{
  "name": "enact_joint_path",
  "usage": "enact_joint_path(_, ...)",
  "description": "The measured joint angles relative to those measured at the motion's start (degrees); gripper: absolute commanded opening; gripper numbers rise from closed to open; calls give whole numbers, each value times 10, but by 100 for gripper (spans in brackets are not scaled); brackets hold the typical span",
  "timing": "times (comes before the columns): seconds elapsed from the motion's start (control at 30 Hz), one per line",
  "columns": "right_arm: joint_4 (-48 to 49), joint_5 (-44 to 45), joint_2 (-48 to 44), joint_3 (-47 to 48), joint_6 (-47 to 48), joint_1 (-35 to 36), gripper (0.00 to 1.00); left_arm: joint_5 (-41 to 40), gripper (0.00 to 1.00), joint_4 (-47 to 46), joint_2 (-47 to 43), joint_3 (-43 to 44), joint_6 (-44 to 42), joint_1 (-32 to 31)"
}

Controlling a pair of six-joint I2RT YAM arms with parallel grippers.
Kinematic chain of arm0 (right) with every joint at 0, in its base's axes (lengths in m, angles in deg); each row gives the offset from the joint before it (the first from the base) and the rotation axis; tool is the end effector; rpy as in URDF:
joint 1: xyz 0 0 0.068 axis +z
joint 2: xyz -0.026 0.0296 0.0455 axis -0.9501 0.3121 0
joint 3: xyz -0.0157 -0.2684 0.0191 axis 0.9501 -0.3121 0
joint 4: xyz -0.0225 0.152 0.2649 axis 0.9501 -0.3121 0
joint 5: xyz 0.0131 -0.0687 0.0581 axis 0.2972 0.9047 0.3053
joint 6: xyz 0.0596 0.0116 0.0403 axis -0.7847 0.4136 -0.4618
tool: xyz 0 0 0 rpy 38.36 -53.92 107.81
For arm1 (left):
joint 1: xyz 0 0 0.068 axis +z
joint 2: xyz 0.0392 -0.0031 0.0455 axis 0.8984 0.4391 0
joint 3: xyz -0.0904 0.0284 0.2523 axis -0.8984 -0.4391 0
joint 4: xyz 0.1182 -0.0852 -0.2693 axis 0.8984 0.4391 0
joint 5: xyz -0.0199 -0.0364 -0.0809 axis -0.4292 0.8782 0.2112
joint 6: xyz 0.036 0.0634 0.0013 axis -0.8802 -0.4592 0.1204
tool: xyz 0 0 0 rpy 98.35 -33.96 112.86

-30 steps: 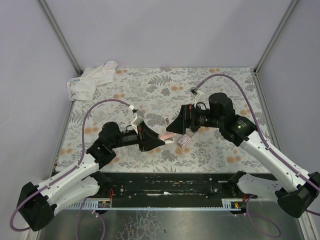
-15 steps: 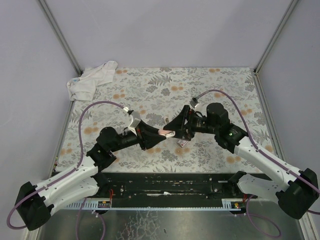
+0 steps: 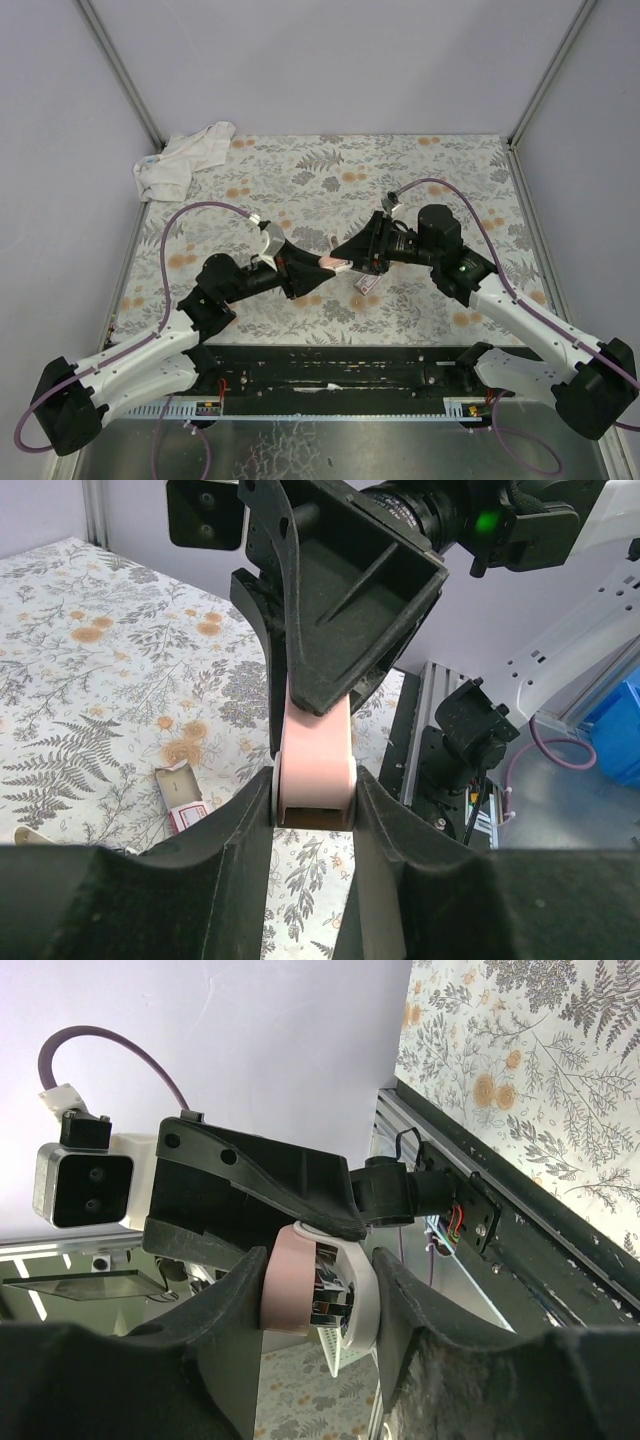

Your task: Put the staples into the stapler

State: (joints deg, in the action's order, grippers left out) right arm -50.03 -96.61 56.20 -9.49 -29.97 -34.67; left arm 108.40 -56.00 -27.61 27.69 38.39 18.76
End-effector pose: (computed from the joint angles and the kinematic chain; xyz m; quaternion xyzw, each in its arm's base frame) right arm 0.2269 0.2161 0.3069 0.0463 0.7444 0.6480 0.1545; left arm 0.1697 -0.2077 0.2795 0.3197 0.5713 -0.5031 0.5643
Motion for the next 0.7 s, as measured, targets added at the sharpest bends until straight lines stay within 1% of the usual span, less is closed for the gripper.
enact_joint_path(0.03,0,0,0,-1,0,0,20,0,0,0,1,0,-1,-1)
enact_joint_path(0.07,0,0,0,-2,0,0,46,0,0,0,2,0,-3,-2)
enact_joint_path(0.1,0,0,0,-2,0,-1,62,0,0,1,2,0,-3,-2)
enact_joint_path(0.13,1,0,0,-2,0,-1,76,0,0,1,3,0,-5,-2)
enact_joint_path(0.17,1,0,0,-2,-3,-1,83,-1,0,2,3,0,-7,-2)
enact_joint_path(0.2,6,-3,0,-3,-4,0,87,0,0,2,4,0,-8,-2)
enact_joint_path(0.27,17,-10,-1,-3,-12,3,88,-2,0,7,9,0,-12,-7)
enact_joint_path(0.3,21,-12,-2,-3,-11,3,87,-2,0,9,11,0,-14,-9)
enact_joint_path(0.33,22,-14,-2,-3,-11,3,82,-3,0,8,11,0,-16,-9)
enact_joint_path(0.37,24,-14,-2,-3,-12,3,68,-3,0,8,11,0,-18,-10)
enact_joint_path(0.4,25,-14,-2,-3,-11,3,46,-3,0,8,11,0,-20,-10)
enact_joint_path(0.43,26,-12,-2,-4,-9,3,11,-3,0,6,11,1,-21,-10)
enact_joint_path(0.47,25,-9,-2,-7,-7,2,1,-4,0,3,10,2,-22,-10)
enact_joint_path(0.63,22,-5,-3,-13,-10,-2,0,-10,0,9,8,4,-30,-12)
enact_joint_path(0.67,22,-4,-4,-13,-10,-2,6,-11,0,9,8,4,-31,-12)
enact_joint_path(0.7,21,-4,-4,-13,-10,-2,26,-11,0,9,8,4,-31,-13)
